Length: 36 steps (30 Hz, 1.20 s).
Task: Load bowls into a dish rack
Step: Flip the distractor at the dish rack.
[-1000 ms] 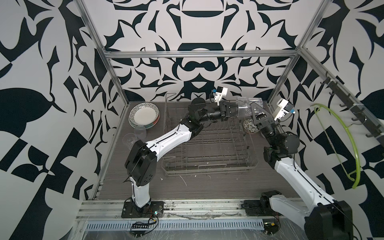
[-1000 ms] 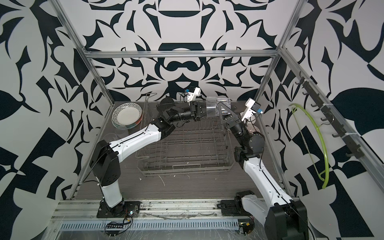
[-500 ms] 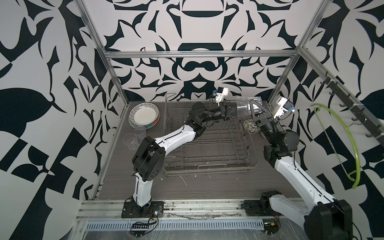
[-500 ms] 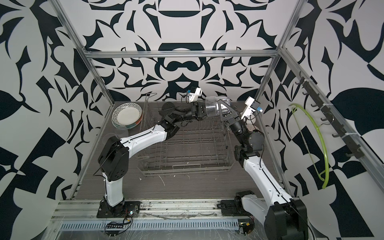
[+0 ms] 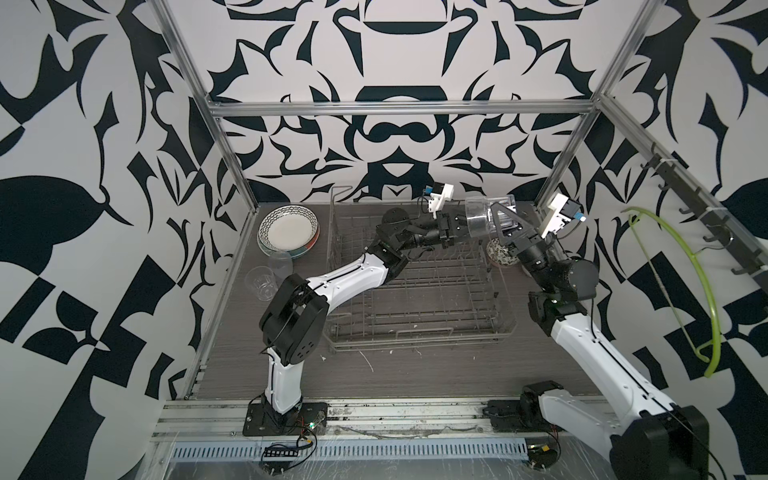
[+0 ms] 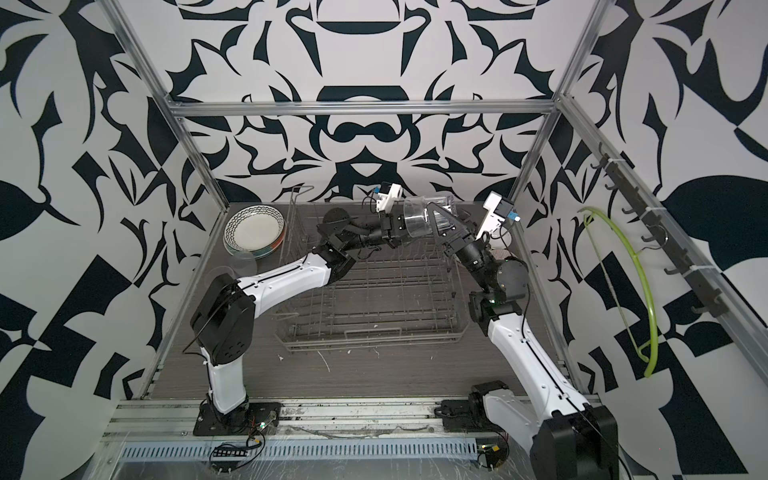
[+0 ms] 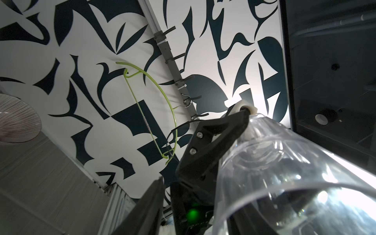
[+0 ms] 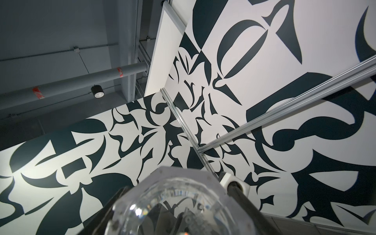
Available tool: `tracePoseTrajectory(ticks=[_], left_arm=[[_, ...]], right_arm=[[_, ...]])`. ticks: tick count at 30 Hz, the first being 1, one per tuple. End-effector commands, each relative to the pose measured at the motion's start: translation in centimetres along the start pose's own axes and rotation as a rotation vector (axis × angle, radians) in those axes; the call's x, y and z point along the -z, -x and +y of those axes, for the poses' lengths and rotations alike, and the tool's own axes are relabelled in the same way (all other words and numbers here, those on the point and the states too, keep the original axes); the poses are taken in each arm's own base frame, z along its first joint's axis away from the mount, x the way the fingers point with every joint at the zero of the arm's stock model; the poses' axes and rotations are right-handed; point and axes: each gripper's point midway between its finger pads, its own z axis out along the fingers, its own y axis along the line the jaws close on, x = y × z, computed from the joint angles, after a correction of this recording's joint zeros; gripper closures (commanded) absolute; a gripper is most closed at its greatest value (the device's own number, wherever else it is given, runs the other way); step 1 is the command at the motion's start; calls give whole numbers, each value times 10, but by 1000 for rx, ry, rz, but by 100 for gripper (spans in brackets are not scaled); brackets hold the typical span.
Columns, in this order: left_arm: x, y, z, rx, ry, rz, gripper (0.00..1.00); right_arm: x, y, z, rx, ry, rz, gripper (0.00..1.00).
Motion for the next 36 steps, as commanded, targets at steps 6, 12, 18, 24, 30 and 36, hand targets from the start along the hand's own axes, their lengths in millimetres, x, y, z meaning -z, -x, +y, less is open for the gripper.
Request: tracePoseTrajectory(ticks=[6, 12, 18, 24, 30, 36], left_arm=[[43, 5, -11, -125, 230, -49, 44], [126, 6, 24, -269, 897, -142, 46], [217, 1, -3, -342, 1120, -396, 43], [275, -16, -6, -347, 1309, -475, 43], [306, -28, -9, -348, 1402, -514, 42], [325, -33, -21, -360, 1445, -555, 42]], right_arm=[[-9, 14, 26, 243, -22, 70, 58], [-12, 2, 5, 305, -120, 185, 60], [-14, -22, -22, 279, -166, 284, 59], [-20, -77, -32, 282, -171, 444, 59], [-32, -139, -27, 343, -175, 625, 58], [-46, -201, -26, 397, -173, 775, 59]])
